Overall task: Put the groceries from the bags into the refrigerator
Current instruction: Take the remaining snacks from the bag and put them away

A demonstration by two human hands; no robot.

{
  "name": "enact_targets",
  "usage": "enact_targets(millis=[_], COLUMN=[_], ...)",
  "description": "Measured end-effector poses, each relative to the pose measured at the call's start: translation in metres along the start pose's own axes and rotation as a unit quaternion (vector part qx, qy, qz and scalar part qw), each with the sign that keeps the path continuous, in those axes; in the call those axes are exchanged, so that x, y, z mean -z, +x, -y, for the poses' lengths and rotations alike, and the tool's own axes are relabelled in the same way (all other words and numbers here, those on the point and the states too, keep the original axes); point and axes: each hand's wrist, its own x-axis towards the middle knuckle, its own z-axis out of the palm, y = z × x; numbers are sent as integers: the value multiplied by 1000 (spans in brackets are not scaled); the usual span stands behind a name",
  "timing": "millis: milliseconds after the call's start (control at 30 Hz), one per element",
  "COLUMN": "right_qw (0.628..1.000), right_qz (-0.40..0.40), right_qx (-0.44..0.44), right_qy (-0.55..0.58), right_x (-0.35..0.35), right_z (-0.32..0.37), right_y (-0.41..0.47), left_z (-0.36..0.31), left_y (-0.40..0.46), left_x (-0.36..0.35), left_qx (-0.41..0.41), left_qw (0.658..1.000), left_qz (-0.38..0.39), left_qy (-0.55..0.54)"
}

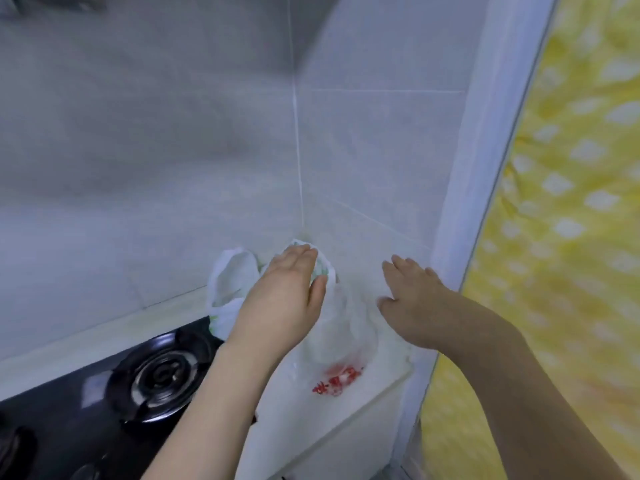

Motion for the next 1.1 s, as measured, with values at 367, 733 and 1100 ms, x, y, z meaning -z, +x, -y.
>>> enact_targets(millis=[367, 733, 1100], right_qw=[989, 986, 993], right_qz=[35, 60, 73], right_qx=[144, 152, 96], right_qy=[6, 9, 0], right_x=[-24, -44, -66], right_z=[58, 99, 62], right_y=[61, 131, 238], left_z=[62, 137, 178], left_y=[-31, -8, 87], left_x=[29, 26, -42], left_qx=[130, 150, 127], left_qw=[988, 984, 991], left_qz=[-39, -36, 25], left_qy=[68, 85, 32])
